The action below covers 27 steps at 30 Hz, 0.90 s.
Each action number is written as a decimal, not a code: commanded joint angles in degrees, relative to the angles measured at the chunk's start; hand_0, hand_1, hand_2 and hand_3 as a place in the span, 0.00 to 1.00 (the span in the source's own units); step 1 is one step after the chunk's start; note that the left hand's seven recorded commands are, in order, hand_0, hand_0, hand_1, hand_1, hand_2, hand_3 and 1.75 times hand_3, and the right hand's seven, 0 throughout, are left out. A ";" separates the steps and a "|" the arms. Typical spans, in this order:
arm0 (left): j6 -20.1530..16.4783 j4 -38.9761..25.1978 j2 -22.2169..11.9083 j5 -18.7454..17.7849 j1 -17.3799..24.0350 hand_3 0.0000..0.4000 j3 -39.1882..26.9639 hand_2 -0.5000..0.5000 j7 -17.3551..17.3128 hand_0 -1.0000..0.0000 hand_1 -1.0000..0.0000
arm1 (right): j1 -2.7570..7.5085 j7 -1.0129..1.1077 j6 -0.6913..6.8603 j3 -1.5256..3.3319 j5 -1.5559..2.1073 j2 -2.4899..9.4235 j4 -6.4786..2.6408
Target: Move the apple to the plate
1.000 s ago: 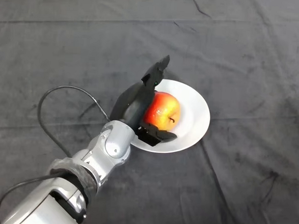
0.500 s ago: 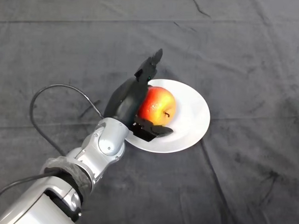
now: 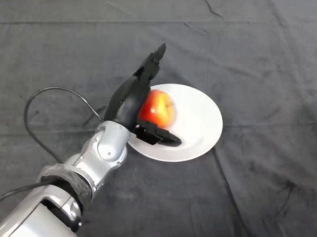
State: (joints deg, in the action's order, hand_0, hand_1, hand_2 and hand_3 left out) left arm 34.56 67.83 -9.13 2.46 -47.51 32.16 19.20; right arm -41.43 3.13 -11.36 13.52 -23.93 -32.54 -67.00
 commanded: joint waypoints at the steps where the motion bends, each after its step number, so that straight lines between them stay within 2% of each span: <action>1: 1.71 -0.68 -2.46 -0.11 -2.71 0.00 -2.10 0.50 0.88 1.00 1.00 | -0.20 -0.44 -0.36 0.06 -0.31 -1.47 -0.86; 10: 3.92 -0.88 -6.06 -0.25 -2.42 0.00 -5.72 0.50 0.84 1.00 1.00 | -0.21 -0.45 -0.37 0.07 -0.31 -1.47 -0.88; 27: 7.72 -2.10 -13.40 -2.20 0.67 0.00 -15.38 0.50 3.50 1.00 1.00 | -0.20 -0.45 -0.37 0.07 -0.31 -1.47 -0.87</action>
State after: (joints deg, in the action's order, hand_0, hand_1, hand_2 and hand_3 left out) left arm 41.06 67.73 -19.80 0.93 -47.53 17.80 21.85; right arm -41.43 3.13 -11.46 13.52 -23.94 -32.54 -67.00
